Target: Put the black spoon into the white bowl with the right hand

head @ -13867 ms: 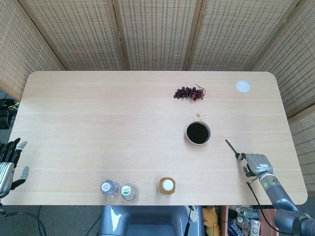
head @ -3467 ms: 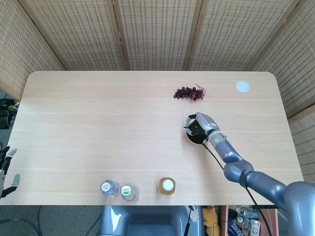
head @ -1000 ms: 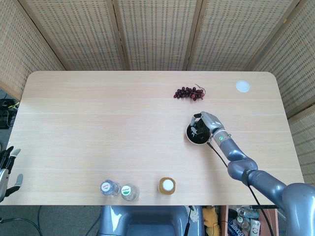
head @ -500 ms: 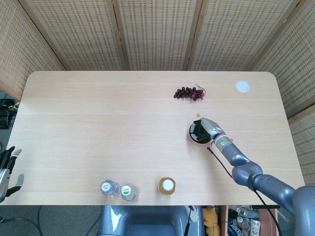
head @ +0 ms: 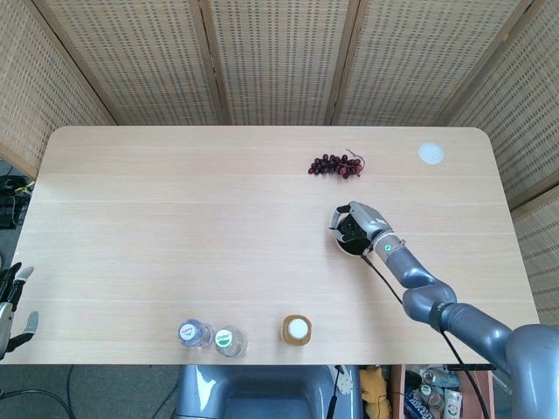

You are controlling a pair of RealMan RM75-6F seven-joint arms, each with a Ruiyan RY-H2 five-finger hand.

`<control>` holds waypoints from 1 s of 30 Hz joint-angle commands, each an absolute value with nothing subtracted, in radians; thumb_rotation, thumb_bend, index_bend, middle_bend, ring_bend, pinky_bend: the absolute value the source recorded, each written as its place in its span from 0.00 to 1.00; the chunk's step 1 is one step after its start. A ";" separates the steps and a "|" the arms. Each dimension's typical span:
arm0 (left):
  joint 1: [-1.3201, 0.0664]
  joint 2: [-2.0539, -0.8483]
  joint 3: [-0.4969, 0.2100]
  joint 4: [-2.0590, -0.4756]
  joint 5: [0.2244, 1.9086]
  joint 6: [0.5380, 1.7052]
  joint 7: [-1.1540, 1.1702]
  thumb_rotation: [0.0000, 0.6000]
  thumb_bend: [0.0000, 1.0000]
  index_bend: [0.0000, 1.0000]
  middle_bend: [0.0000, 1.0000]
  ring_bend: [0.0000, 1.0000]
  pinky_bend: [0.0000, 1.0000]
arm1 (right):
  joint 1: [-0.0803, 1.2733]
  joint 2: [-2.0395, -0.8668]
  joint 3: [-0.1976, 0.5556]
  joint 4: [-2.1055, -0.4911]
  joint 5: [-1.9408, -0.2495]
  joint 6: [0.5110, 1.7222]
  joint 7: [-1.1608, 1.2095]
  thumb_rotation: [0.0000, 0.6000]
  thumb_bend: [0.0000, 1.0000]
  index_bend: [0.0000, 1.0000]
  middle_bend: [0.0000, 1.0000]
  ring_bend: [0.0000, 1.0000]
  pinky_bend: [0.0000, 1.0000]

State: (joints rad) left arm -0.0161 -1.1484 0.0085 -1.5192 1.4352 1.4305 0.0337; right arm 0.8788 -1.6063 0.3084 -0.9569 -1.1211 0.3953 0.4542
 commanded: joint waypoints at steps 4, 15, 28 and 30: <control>-0.022 -1.149 0.009 -1.522 1.445 1.428 0.035 1.00 0.48 0.02 0.00 0.00 0.00 | 0.854 -1.571 0.299 -0.978 -1.110 0.406 0.444 1.00 0.80 0.76 0.97 0.99 1.00; -0.020 -1.150 0.011 -1.516 1.457 1.439 0.022 1.00 0.48 0.02 0.00 0.00 0.00 | 0.827 -1.533 0.278 -1.057 -1.087 0.443 0.399 1.00 0.72 0.70 0.97 0.99 1.00; -0.011 -1.147 0.012 -1.512 1.461 1.453 0.011 1.00 0.48 0.02 0.00 0.00 0.00 | 0.817 -1.507 0.270 -1.111 -1.034 0.492 0.324 1.00 0.11 0.37 0.97 0.99 1.00; -0.011 -1.147 0.011 -1.513 1.465 1.457 0.011 1.00 0.48 0.02 0.00 0.00 0.00 | 0.812 -1.495 0.268 -1.133 -1.024 0.508 0.307 1.00 0.07 0.35 0.96 0.99 1.00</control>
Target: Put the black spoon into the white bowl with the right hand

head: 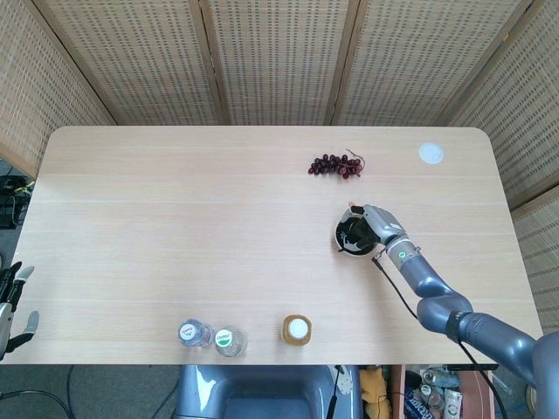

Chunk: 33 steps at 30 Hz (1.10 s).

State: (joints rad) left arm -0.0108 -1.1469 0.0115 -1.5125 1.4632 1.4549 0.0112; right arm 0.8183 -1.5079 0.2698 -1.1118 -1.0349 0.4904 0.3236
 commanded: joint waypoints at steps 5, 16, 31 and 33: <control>-0.009 -1.144 0.009 -1.516 1.468 1.464 0.009 1.00 0.48 0.02 0.00 0.00 0.00 | 0.785 -1.455 0.278 -1.211 -1.017 0.568 0.294 1.00 0.03 0.32 0.91 0.99 1.00; -0.008 -1.152 -0.011 -1.512 1.475 1.501 0.021 1.00 0.48 0.02 0.00 0.00 0.00 | 0.596 -1.288 0.310 -1.508 -1.087 0.907 0.322 1.00 0.14 0.40 0.58 0.63 0.86; -0.003 -1.195 -0.040 -1.474 1.511 1.585 0.024 1.00 0.48 0.02 0.00 0.00 0.00 | 0.364 -1.226 0.187 -1.568 -1.274 1.322 0.093 1.00 0.26 0.39 0.24 0.19 0.37; -0.001 -1.201 -0.041 -1.468 1.519 1.597 0.027 1.00 0.48 0.01 0.00 0.00 0.00 | 0.342 -1.224 0.163 -1.569 -1.291 1.349 0.051 1.00 0.26 0.36 0.20 0.14 0.29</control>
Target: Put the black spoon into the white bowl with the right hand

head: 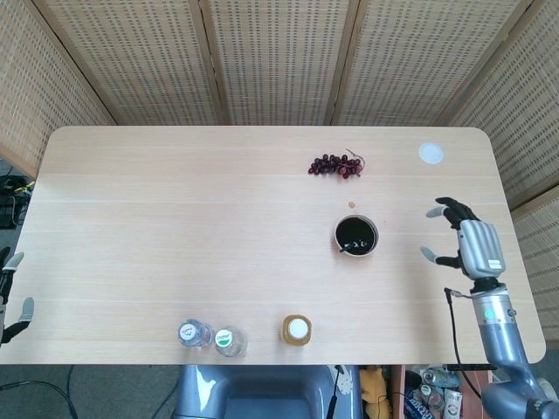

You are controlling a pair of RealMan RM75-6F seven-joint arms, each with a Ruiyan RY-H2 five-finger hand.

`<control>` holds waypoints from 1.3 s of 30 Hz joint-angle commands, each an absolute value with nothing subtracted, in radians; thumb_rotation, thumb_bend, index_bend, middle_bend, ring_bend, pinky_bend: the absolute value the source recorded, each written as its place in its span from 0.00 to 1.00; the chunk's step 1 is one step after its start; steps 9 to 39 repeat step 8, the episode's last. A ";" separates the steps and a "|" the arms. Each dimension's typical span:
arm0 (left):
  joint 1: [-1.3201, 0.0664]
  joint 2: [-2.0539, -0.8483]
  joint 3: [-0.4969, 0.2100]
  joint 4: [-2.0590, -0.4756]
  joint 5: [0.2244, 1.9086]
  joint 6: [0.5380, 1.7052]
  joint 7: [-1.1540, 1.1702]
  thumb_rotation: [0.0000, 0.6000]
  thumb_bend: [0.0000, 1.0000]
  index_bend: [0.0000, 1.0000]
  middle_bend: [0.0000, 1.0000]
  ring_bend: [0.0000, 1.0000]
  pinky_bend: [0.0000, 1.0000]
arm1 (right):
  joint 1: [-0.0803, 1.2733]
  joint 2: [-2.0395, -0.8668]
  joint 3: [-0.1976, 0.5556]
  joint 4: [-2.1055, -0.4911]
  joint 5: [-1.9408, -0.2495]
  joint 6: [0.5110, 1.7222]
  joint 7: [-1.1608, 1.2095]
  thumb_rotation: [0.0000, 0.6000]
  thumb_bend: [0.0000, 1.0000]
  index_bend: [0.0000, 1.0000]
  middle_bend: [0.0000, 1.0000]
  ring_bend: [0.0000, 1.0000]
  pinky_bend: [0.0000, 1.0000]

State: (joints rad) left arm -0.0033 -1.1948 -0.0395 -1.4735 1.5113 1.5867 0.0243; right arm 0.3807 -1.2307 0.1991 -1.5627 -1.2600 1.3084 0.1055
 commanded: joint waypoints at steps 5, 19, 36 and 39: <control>0.006 -1.208 -0.034 -1.466 1.533 1.614 0.030 1.00 0.48 0.01 0.00 0.00 0.00 | 0.292 -1.243 0.123 -1.555 -1.334 1.433 -0.045 1.00 0.26 0.33 0.15 0.08 0.23; 0.015 -1.211 -0.020 -1.468 1.548 1.622 0.034 1.00 0.48 0.01 0.00 0.00 0.00 | 0.253 -1.256 0.088 -1.553 -1.370 1.487 -0.128 1.00 0.26 0.31 0.14 0.06 0.20; 0.015 -1.211 -0.020 -1.468 1.548 1.622 0.034 1.00 0.48 0.01 0.00 0.00 0.00 | 0.253 -1.256 0.088 -1.553 -1.370 1.487 -0.128 1.00 0.26 0.31 0.14 0.06 0.20; 0.015 -1.211 -0.020 -1.468 1.548 1.622 0.034 1.00 0.48 0.01 0.00 0.00 0.00 | 0.253 -1.256 0.088 -1.553 -1.370 1.487 -0.128 1.00 0.26 0.31 0.14 0.06 0.20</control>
